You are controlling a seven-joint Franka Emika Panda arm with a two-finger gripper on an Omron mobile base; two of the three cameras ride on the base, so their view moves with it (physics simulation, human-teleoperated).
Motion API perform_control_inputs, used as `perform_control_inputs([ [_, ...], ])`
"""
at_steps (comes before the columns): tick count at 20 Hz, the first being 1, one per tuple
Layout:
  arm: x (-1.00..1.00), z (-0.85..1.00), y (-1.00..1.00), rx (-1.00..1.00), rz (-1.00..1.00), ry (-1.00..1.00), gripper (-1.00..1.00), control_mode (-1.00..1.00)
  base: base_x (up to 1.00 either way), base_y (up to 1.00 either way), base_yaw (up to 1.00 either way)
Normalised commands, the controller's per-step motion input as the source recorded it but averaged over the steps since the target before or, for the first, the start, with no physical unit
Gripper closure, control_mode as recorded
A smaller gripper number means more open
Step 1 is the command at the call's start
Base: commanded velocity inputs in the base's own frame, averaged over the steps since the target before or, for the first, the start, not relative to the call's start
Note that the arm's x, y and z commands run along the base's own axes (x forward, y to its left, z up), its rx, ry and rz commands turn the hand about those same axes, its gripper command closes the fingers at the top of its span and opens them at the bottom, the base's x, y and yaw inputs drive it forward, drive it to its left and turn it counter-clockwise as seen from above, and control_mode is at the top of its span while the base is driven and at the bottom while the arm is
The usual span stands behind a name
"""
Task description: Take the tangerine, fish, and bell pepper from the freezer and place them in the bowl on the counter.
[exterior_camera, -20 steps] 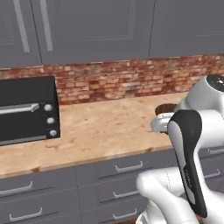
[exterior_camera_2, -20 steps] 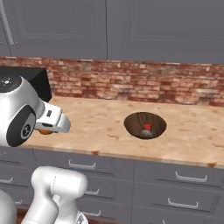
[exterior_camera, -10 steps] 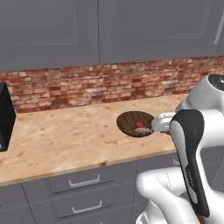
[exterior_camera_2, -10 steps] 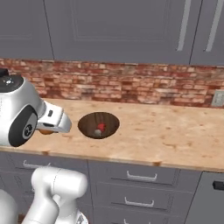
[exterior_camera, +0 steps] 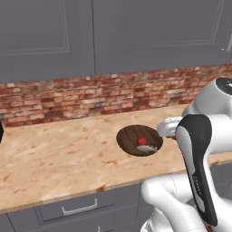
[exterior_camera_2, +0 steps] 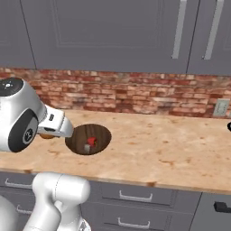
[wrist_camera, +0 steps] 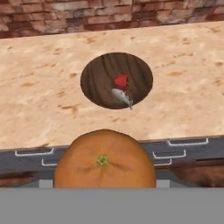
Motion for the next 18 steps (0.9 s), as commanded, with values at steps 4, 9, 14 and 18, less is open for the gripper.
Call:
perform_control_inputs([
  [4, 0.0, 0.0, 0.0, 0.0, 0.0, 0.0, 1.0, 1.0, 0.72, -0.01, 0.01],
  [9, 0.0, 0.0, 0.0, 0.0, 0.0, 0.0, 1.0, 1.0, 0.5, -0.05, 0.0],
  [14, 0.54, -0.6, -0.02, 0.0, 0.0, 0.0, 1.0, -1.0, 0.0, 0.0, 0.0],
  [18, 0.51, -0.94, 0.0, 0.0, 0.0, 0.0, 1.0, -1.0, 0.0, 0.0, 0.0],
])
